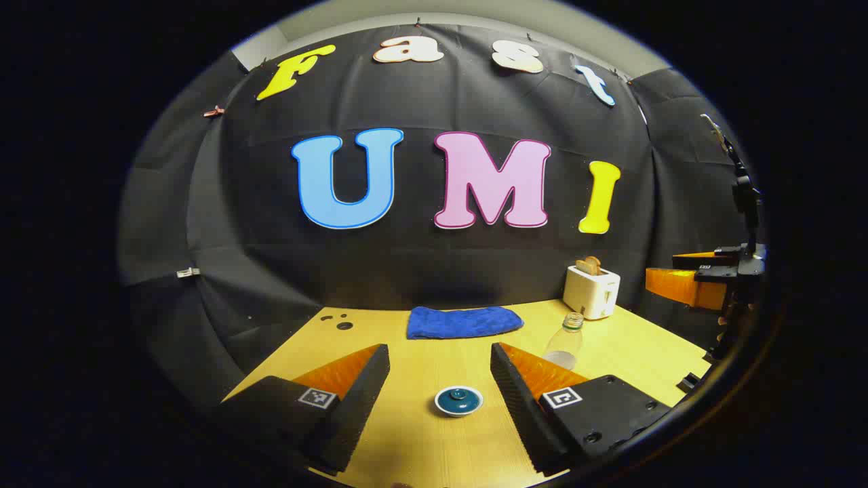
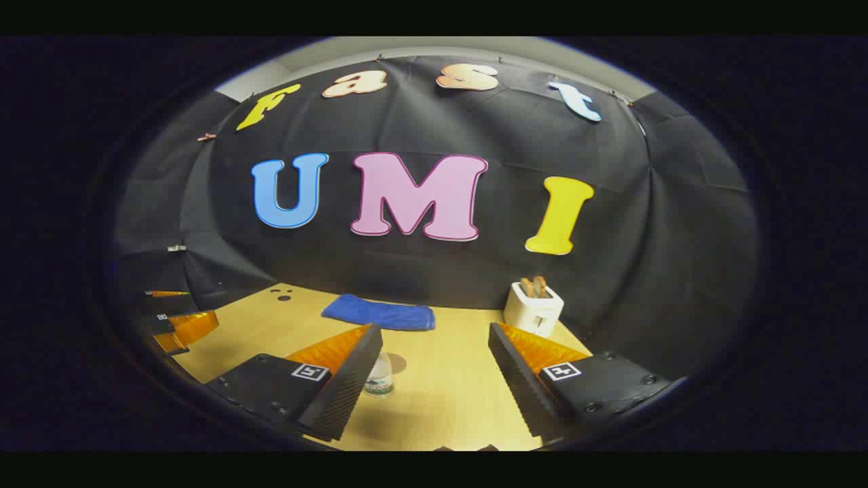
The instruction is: Open the teacup lid with one hand, grasp the water bottle and pour water into the teacup with the other hand; after pouring, place the water bottle on the coaster and then close the teacup lid.
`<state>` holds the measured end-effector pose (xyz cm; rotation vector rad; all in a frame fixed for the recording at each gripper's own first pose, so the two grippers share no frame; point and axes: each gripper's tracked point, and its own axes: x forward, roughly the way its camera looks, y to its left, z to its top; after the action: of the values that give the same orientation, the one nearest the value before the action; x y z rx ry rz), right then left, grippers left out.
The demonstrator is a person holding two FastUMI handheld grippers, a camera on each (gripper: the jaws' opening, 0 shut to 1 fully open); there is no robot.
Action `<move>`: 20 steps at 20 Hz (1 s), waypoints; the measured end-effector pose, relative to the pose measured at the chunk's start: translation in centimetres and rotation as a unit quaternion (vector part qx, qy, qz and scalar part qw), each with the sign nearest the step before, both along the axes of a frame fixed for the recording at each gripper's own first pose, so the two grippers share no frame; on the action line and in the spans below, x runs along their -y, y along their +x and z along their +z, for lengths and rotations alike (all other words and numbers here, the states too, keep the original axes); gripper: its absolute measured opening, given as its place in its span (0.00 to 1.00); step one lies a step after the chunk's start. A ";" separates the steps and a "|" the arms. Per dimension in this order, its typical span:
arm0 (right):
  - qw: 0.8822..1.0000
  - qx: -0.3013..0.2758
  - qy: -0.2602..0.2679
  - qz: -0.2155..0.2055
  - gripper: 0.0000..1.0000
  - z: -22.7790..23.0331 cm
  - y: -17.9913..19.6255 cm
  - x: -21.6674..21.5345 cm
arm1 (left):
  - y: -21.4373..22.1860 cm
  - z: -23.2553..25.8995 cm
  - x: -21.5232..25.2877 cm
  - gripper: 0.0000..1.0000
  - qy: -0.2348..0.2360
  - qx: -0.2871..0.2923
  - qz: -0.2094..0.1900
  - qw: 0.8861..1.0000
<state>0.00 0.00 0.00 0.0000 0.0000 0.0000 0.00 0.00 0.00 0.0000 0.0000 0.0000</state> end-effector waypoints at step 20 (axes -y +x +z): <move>0.996 -0.054 0.049 0.050 0.98 -5.6 0.3 -1.4 | 2.0 -3.5 1.3 0.94 0.026 -0.046 0.000 0.999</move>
<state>0.34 1.40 -5.58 0.0985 0.1074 0.1008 2.01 -1.33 -3.52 0.0524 0.0914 -0.0005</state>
